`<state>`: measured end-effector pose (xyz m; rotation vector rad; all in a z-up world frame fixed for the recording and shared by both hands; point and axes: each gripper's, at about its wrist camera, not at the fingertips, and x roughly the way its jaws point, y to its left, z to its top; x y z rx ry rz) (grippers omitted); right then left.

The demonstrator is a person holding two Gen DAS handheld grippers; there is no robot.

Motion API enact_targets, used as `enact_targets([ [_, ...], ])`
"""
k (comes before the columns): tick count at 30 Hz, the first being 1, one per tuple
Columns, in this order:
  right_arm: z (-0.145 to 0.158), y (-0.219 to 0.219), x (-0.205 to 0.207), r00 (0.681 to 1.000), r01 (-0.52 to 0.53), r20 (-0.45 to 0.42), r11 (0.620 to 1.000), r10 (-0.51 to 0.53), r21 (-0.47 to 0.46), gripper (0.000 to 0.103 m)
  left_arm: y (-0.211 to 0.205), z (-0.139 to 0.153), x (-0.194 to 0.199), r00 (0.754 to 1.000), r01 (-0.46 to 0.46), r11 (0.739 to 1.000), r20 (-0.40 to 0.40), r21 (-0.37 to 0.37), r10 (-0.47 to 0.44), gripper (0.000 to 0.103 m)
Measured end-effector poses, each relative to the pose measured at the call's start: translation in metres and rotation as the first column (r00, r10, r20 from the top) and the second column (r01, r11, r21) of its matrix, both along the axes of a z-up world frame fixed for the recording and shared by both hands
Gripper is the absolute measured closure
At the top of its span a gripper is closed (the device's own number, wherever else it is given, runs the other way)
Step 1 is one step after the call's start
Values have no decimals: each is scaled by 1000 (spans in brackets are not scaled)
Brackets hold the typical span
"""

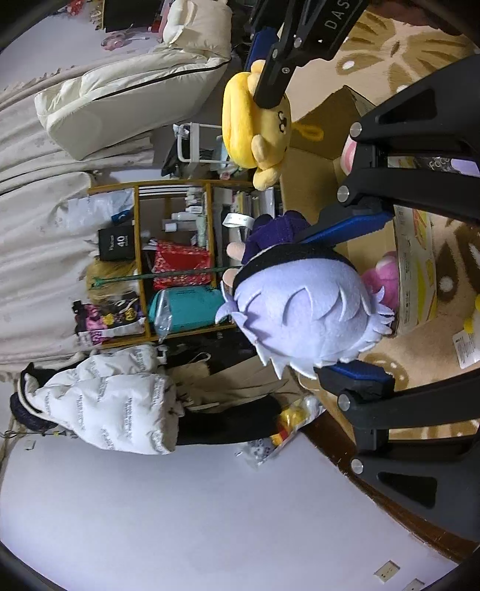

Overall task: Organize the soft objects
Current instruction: 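Lift the doll with the left tool while the right tool carries the yellow plush over the box, then release the doll and the yellow plush into the box, opening both tools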

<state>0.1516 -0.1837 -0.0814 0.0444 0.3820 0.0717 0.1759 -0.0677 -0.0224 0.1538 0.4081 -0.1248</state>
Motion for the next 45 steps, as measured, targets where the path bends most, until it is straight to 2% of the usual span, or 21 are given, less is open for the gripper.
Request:
enact_targets([
  [13, -36, -10, 16, 995, -10, -102, 999, 15, 53, 59, -10, -24, 20, 996, 38, 999, -84, -4, -38, 48],
  [24, -38, -5, 13, 993, -55, -103, 996, 61, 66, 58, -16, -33, 25, 989, 59, 998, -137, -7, -59, 46],
  [30, -44, -3, 17, 988, -66, -135, 995, 75, 73, 57, -16, -35, 25, 986, 59, 998, -153, -1, -59, 36],
  [32, -46, -3, 18, 986, -68, -144, 994, 79, 82, 54, -16, -36, 23, 986, 54, 999, -155, 5, -53, 28],
  [39, -51, -6, 18, 981, -70, -170, 991, 88, 111, 53, -7, -36, 21, 984, 31, 999, -175, 12, -28, 27],
  [40, -50, -6, 17, 982, -69, -169, 991, 88, 111, 51, -5, -37, 21, 984, 24, 1000, -179, 13, -21, 26],
  [43, -49, -8, 15, 983, -72, -159, 990, 91, 120, 36, 3, -36, 17, 981, 5, 1000, -195, 12, -3, 24],
  [45, -46, -9, 11, 984, -74, -153, 989, 93, 128, 34, 8, -35, 12, 980, -8, 1000, -198, 10, 10, 19],
])
